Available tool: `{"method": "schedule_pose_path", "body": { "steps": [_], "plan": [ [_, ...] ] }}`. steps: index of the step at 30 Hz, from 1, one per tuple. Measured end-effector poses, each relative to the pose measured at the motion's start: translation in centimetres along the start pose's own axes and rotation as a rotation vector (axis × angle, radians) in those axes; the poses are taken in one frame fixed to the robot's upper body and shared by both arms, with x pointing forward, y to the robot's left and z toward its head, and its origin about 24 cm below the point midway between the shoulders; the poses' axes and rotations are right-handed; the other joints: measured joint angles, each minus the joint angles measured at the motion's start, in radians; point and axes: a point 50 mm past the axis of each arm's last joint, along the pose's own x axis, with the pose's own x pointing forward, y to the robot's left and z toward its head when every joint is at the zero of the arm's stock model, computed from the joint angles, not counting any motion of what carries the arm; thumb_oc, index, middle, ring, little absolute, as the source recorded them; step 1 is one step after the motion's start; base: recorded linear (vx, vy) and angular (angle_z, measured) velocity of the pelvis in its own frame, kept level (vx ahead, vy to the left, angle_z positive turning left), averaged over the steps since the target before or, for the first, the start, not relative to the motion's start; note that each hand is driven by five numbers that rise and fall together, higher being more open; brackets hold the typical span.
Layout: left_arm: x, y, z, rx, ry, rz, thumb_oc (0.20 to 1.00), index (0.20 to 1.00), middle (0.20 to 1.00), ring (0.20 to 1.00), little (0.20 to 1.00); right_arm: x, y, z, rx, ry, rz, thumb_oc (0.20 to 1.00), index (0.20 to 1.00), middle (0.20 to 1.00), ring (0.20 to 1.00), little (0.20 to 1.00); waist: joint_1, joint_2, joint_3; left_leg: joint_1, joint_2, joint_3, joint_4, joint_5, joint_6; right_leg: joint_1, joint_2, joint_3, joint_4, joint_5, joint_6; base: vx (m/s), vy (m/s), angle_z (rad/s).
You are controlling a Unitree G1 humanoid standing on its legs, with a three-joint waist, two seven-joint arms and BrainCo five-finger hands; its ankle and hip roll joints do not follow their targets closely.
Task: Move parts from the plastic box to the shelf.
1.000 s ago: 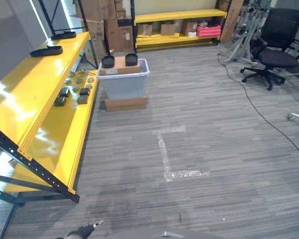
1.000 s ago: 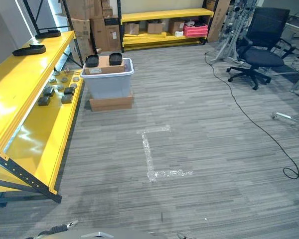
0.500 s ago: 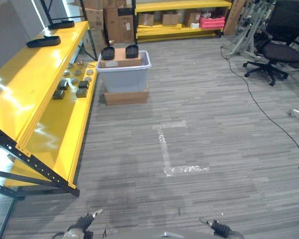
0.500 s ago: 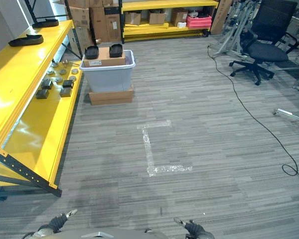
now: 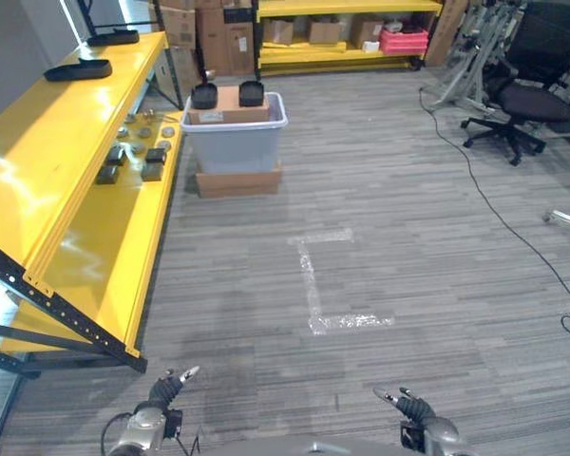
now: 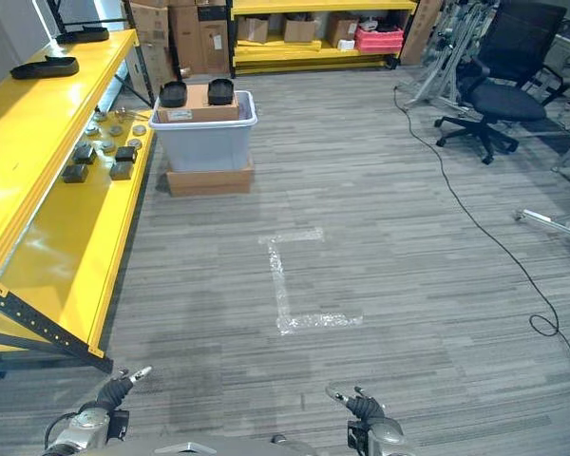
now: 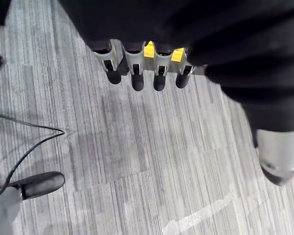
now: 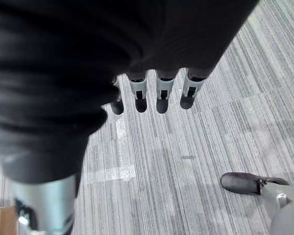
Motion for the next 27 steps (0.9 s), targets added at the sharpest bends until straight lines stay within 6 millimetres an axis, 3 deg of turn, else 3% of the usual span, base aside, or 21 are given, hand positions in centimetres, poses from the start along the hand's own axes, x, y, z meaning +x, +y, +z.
{"method": "schedule_pose_path", "body": {
  "steps": [5,8,11,13,14,15,18,20,21,23,24,25,26,27],
  "plan": [
    [0.0,0.0,-0.3,0.002,0.013,0.002,1.000,1.000,1.000,1.000,1.000,-0.1,0.0,-0.5,0.002,0.012,0.000,1.000,1.000,1.000,1.000,1.000,0.000,-0.004,0.002,-0.001,0.000,0.001,0.000,0.000,0.000,0.000,0.000,0.003,0.000,0.001,0.001,0.01,0.052,-0.01],
    [0.0,0.1,-0.8,0.017,0.044,0.003,1.000,1.000,1.000,1.000,1.000,-0.2,0.1,-1.9,-0.057,0.087,-0.001,1.000,1.000,1.000,1.000,1.000,-0.001,-0.005,0.005,-0.019,-0.004,0.003,0.000,0.001,0.006,-0.041,-0.005,0.008,0.051,-0.012,0.006,-0.05,0.148,-0.07],
    [0.1,0.0,-0.6,0.093,0.045,-0.012,1.000,1.000,1.000,1.000,1.000,-0.1,0.0,-1.5,-0.084,0.087,0.000,1.000,1.000,1.000,1.000,1.000,-0.019,0.001,0.035,-0.034,-0.005,0.007,0.006,0.008,0.020,-0.146,-0.019,0.036,0.228,-0.056,0.030,-0.06,0.101,-0.09],
    [0.4,0.2,0.2,0.146,0.036,-0.014,1.000,1.000,1.000,1.000,1.000,0.2,0.3,-0.4,-0.084,0.062,0.006,1.000,1.000,1.000,1.000,1.000,-0.033,0.000,0.080,-0.031,-0.001,0.027,0.008,0.018,0.033,-0.264,-0.035,0.083,0.461,-0.071,0.057,0.05,0.064,-0.12],
    [0.5,0.9,0.3,0.170,0.038,0.000,1.000,1.000,1.000,1.000,1.000,0.3,0.8,0.0,-0.081,0.051,0.018,1.000,1.000,1.000,1.000,1.000,-0.038,-0.011,0.102,-0.021,-0.005,0.030,0.004,0.008,0.047,-0.336,-0.046,0.111,0.587,-0.084,0.093,0.15,0.019,-0.13],
    [0.4,1.2,0.0,0.180,0.050,0.009,1.000,1.000,1.000,1.000,1.000,0.3,1.1,-0.3,-0.079,0.058,0.023,1.000,1.000,1.000,1.000,1.000,-0.038,-0.012,0.106,-0.024,-0.009,0.034,0.002,0.000,0.039,-0.354,-0.058,0.110,0.602,-0.092,0.105,0.19,-0.027,-0.22],
    [0.4,2.0,-0.4,0.179,0.073,0.030,1.000,1.000,1.000,1.000,1.000,0.1,1.4,-1.2,-0.069,0.079,0.032,1.000,1.000,1.000,1.000,1.000,-0.042,-0.029,0.105,-0.014,-0.015,0.038,-0.007,-0.006,0.037,-0.363,-0.099,0.101,0.418,-0.084,0.114,0.24,-0.097,-0.13],
    [0.3,2.1,-0.6,0.179,0.087,0.031,1.000,1.000,1.000,1.000,1.000,-0.1,1.3,-1.9,-0.064,0.103,0.031,1.000,1.000,1.000,1.000,1.000,-0.062,-0.026,0.107,-0.010,-0.015,0.028,-0.007,-0.011,0.029,-0.362,-0.105,0.110,0.291,-0.046,0.115,0.29,-0.186,0.10],
    [0.3,2.2,-1.0,0.175,0.107,0.037,1.000,1.000,1.000,1.000,1.000,-0.3,1.4,-2.8,-0.054,0.145,0.036,1.000,1.000,1.000,1.000,1.000,-0.073,-0.031,0.103,0.002,-0.015,0.022,-0.007,-0.016,0.027,-0.353,-0.109,0.105,0.206,0.000,0.111,0.26,-0.196,0.19],
    [0.1,2.0,-1.6,0.173,0.123,0.028,1.000,1.000,1.000,1.000,1.000,-0.6,1.1,-4.0,-0.054,0.188,0.028,1.000,1.000,1.000,1.000,1.000,-0.084,-0.038,0.097,0.019,-0.007,0.007,-0.007,-0.035,0.007,-0.318,-0.106,0.096,0.180,0.035,0.096,0.34,-0.254,0.28],
    [0.0,1.5,-2.2,0.169,0.143,0.017,1.000,1.000,1.000,1.000,1.000,-1.0,0.8,-5.0,-0.054,0.229,0.020,1.000,1.000,1.000,1.000,1.000,-0.084,-0.016,0.083,0.032,0.012,-0.002,-0.007,-0.048,-0.010,-0.302,-0.093,0.078,0.186,0.047,0.072,0.29,-0.234,0.32],
    [-0.3,1.0,-2.9,0.167,0.163,0.004,1.000,1.000,1.000,1.000,1.000,-1.3,0.4,-5.9,-0.056,0.259,0.012,1.000,1.000,1.000,1.000,1.000,-0.083,-0.002,0.060,0.041,0.036,-0.005,-0.006,-0.060,-0.022,-0.294,-0.070,0.070,0.192,0.048,0.068,0.28,-0.288,0.37],
    [-1.0,0.0,-5.0,0.160,0.225,-0.026,1.000,1.000,1.000,1.000,1.000,-1.9,-0.3,-7.3,-0.051,0.302,-0.008,1.000,1.000,1.000,1.000,1.000,-0.084,0.040,0.016,0.047,0.087,-0.013,0.056,-0.088,-0.059,-0.258,-0.023,0.042,0.172,0.035,0.022,0.18,-0.219,0.33],
    [-1.4,-0.3,-5.9,0.154,0.255,-0.039,1.000,1.000,1.000,1.000,1.000,-2.0,-0.4,-7.4,-0.037,0.310,-0.014,1.000,1.000,1.000,1.000,1.000,-0.080,0.037,0.016,0.023,0.088,-0.012,0.162,-0.089,-0.068,-0.214,-0.018,0.035,0.136,0.032,0.010,0.13,-0.196,0.30]
  ]
}}
